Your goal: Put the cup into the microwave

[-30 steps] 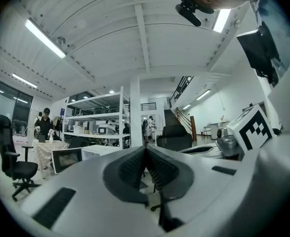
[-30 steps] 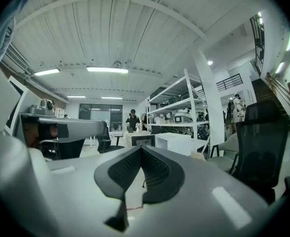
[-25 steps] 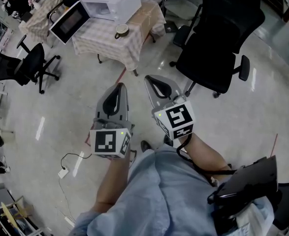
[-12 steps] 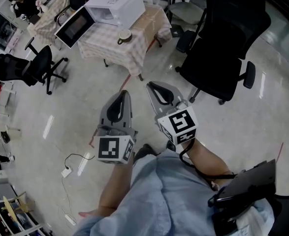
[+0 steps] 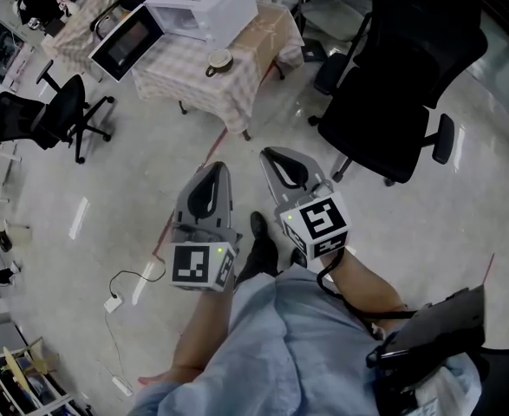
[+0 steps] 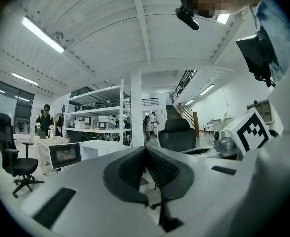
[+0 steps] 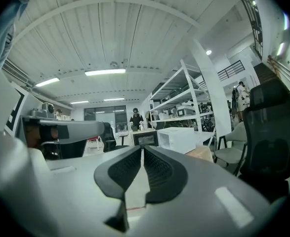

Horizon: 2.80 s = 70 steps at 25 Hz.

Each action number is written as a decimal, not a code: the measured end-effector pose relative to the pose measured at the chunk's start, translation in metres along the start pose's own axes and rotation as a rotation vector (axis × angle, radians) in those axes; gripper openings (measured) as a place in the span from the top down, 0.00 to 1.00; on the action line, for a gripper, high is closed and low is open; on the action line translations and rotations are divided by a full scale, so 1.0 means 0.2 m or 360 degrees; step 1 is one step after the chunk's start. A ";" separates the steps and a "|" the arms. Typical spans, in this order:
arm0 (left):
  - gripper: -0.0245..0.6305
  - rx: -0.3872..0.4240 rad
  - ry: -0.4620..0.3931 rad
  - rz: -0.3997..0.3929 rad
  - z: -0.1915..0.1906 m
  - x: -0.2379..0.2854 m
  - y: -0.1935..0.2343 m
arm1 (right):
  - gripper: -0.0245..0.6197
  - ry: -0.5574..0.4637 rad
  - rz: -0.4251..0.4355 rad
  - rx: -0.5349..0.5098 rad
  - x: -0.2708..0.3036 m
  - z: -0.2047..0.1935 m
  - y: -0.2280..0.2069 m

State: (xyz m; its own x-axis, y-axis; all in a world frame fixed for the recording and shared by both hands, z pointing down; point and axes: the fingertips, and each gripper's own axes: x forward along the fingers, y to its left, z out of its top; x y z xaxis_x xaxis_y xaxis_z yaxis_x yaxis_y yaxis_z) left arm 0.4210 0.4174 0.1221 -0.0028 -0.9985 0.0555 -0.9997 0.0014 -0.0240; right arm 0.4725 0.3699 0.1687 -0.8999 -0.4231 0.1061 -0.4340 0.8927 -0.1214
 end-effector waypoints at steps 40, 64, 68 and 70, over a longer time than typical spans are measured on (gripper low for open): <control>0.96 -0.0128 -0.0023 -0.0133 -0.08 0.91 1.00 | 0.96 0.0079 -0.0171 -0.0072 1.23 0.11 -0.44; 0.96 -0.0092 0.0138 0.0062 -0.13 1.73 1.17 | 0.96 0.0163 0.0032 0.0030 1.79 0.09 -1.12; 0.96 -0.0090 0.0149 0.0101 -0.14 1.82 1.18 | 0.96 0.0182 0.0099 0.0040 1.86 0.07 -1.17; 0.96 -0.0089 0.0148 0.0125 -0.13 1.84 1.19 | 0.96 0.0188 0.0135 0.0035 1.89 0.07 -1.19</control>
State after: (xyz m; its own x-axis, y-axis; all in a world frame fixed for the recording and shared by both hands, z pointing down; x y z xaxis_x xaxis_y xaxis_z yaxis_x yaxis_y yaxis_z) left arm 0.1815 0.0508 0.1637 -0.0809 -0.9857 0.1479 -0.9961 0.0853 0.0234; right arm 0.2345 -0.0044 0.2238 -0.9226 -0.3239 0.2096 -0.3586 0.9203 -0.1561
